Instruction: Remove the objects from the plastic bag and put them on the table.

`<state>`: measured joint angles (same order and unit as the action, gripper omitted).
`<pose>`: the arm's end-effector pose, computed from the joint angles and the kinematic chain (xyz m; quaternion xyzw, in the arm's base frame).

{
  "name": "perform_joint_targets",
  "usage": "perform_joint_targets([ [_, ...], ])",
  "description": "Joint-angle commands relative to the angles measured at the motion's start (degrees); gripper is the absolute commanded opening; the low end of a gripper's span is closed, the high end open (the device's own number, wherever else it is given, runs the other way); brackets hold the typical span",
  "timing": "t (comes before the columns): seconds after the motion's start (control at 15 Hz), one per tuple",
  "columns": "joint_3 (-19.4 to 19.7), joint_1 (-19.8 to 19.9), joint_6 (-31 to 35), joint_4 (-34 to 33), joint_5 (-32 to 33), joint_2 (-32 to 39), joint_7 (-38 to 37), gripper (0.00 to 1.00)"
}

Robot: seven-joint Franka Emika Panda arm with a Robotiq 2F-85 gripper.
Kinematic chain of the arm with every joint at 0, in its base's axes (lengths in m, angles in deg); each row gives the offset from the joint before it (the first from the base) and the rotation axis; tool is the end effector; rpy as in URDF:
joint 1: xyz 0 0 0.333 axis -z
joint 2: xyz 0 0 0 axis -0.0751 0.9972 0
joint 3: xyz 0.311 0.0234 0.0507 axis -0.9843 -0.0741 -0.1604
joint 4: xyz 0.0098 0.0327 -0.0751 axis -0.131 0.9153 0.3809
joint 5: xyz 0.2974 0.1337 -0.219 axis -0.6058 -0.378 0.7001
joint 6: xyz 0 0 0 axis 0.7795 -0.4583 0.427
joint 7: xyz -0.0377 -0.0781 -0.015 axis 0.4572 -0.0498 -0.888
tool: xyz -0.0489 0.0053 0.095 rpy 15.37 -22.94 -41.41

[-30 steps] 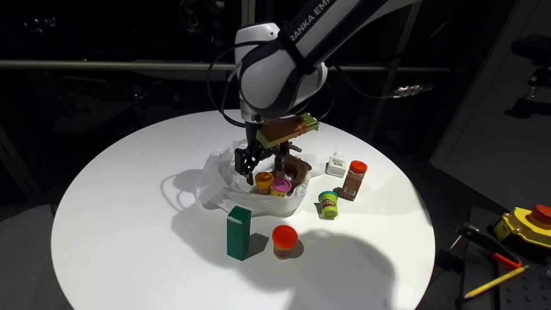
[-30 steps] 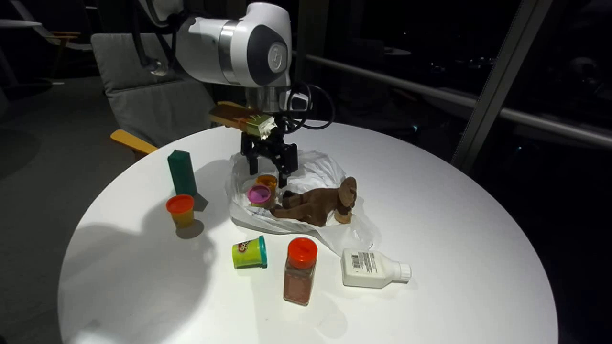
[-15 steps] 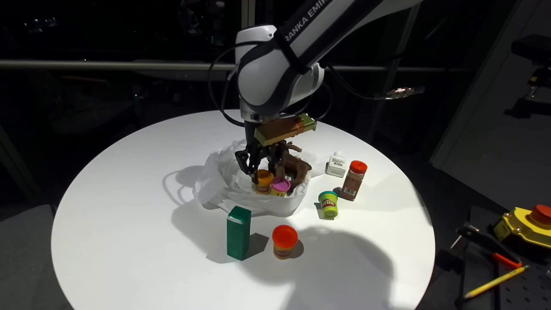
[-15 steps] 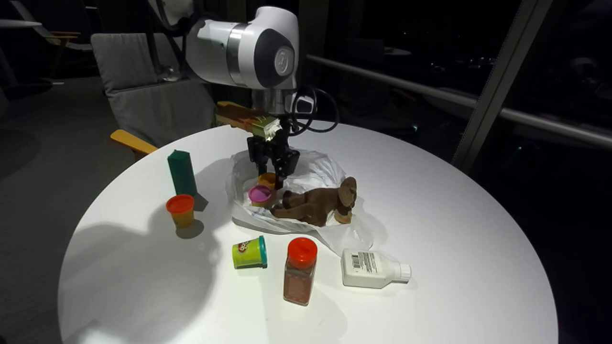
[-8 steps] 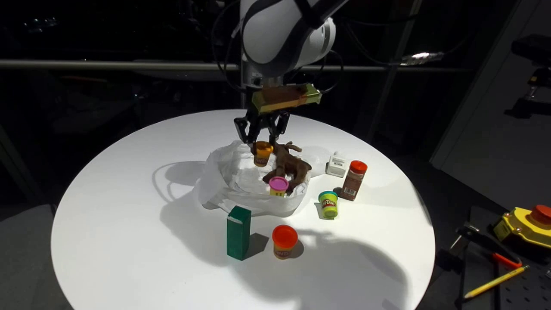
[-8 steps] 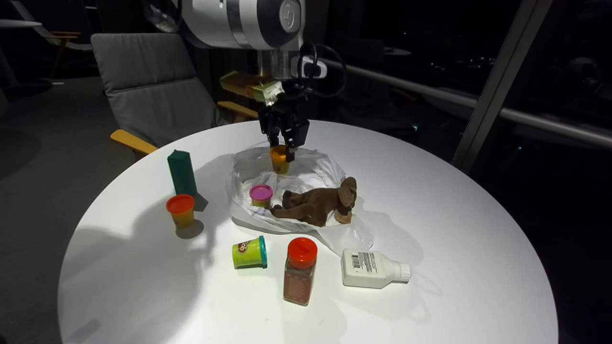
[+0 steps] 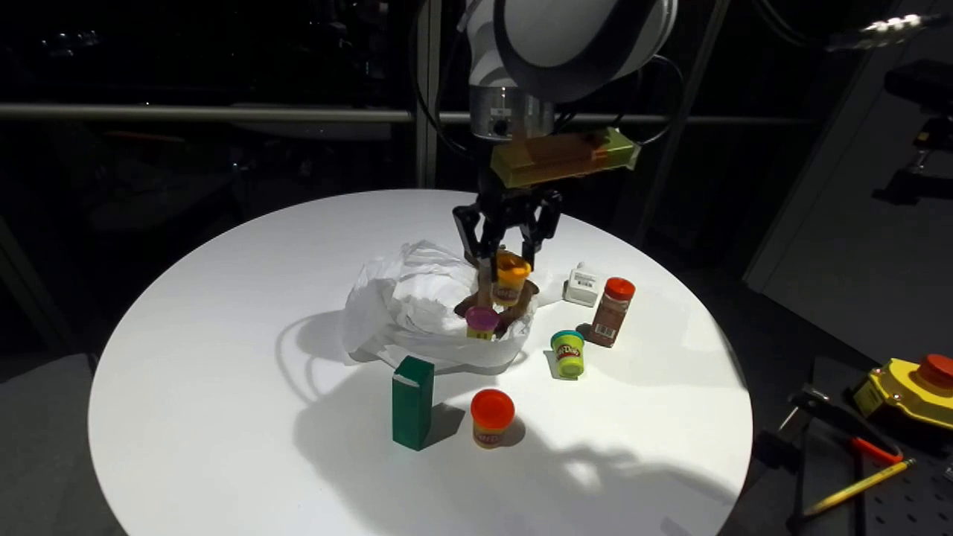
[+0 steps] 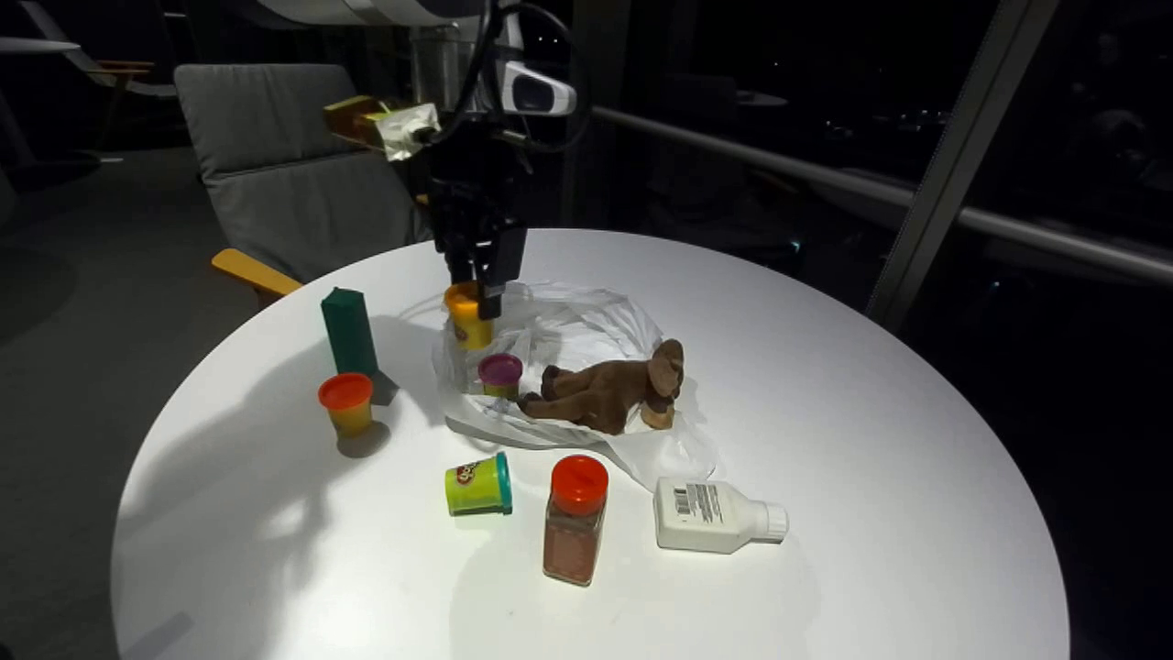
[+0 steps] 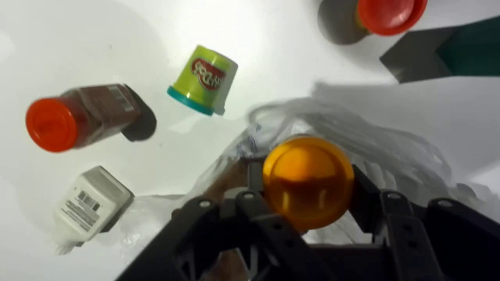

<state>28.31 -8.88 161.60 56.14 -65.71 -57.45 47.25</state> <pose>0.5889 0.0786 0.2430 0.9794 -0.1923 -0.0306 0.0529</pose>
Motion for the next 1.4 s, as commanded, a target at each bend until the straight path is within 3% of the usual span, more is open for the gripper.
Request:
perform_joint_targets([
  [0.0, -1.63, -0.66, 2.99, 10.71, 1.26, -5.77, -4.24, 0.28],
  [0.2, -2.77, -1.32, 7.76, 14.97, 2.29, -5.26, -6.92, 0.28],
  [0.4, -1.29, -3.78, 14.36, 16.67, 7.83, -2.69, -13.84, 0.28],
  [0.67, 1.07, -6.59, 18.15, 17.0, 14.59, 0.48, -21.67, 0.28],
  [1.0, 0.82, -6.23, 21.13, 16.19, 13.56, 4.14, -22.0, 0.28],
  [1.07, 0.8, -6.14, 21.58, 16.22, 12.86, 4.35, -22.0, 0.78],
  [1.13, 0.85, -6.13, 22.04, 16.48, 12.43, 4.32, -21.9, 0.8],
  [1.33, 2.04, -6.67, 22.77, 17.29, 12.84, 2.58, -22.23, 0.99],
])
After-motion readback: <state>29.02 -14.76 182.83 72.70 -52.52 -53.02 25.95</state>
